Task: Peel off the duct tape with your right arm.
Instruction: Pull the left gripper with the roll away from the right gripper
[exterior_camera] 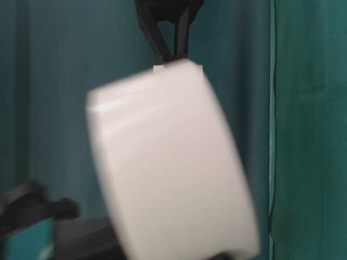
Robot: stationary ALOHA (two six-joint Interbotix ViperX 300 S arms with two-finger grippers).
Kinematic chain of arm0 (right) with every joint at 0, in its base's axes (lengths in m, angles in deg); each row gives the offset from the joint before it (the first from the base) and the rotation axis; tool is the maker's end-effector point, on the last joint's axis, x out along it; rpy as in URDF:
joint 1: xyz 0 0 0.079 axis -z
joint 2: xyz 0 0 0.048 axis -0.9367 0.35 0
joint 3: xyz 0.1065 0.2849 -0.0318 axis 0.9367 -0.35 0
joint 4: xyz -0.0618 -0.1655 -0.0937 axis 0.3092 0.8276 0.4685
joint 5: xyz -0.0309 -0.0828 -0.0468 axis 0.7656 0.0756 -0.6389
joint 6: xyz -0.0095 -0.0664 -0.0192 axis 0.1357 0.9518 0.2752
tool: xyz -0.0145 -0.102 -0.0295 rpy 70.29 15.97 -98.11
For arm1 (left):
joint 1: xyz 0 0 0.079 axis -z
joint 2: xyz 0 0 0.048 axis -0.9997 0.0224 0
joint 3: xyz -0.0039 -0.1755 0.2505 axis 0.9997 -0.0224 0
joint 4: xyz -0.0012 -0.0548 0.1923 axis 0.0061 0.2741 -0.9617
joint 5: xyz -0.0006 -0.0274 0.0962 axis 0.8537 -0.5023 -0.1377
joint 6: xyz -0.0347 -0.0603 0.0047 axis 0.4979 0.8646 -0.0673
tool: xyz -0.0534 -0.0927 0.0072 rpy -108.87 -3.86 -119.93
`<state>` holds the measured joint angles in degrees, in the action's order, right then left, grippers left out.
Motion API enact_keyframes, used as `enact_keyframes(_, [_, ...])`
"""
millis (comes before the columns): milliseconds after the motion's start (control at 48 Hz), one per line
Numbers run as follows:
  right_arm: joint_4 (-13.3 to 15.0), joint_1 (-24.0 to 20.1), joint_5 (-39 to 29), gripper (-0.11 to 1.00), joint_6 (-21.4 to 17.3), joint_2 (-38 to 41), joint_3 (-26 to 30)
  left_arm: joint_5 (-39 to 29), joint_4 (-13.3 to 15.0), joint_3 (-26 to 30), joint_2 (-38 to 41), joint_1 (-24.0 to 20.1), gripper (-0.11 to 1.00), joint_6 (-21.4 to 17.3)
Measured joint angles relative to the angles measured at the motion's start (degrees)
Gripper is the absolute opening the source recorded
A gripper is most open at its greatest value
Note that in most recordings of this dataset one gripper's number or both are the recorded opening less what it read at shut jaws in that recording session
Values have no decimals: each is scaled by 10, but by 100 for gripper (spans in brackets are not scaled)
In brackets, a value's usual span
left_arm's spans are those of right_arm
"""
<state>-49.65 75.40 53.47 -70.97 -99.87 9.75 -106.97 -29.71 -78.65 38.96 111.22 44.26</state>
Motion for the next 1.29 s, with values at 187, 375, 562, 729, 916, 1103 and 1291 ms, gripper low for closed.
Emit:
enact_keyframes(187, [0, 0, 0, -9, 1, 0, 0, 30, -1, -12, -5, 5, 21, -11])
enact_keyframes(375, [0, 0, 0, -9, 1, 0, 0, 46, 0, -16, -5, 6, 21, -12])
enact_keyframes(562, [-1, 0, 0, -9, 1, 1, 0, 65, -1, -16, -10, 9, 21, -21])
enact_keyframes(729, [0, 3, 1, -9, 1, 5, 0, 88, 0, -18, -18, 28, 21, -47])
enact_keyframes(916, [0, 4, 1, -9, 0, 10, 0, 104, 0, -26, -22, 29, 21, -48])
enact_keyframes(1103, [0, 3, 1, -9, 0, 11, 0, 108, 0, -30, -22, 29, 21, -48])
enact_keyframes(1291, [2, 3, 1, -9, 0, 11, 0, 108, 0, -31, -22, 29, 21, -47])
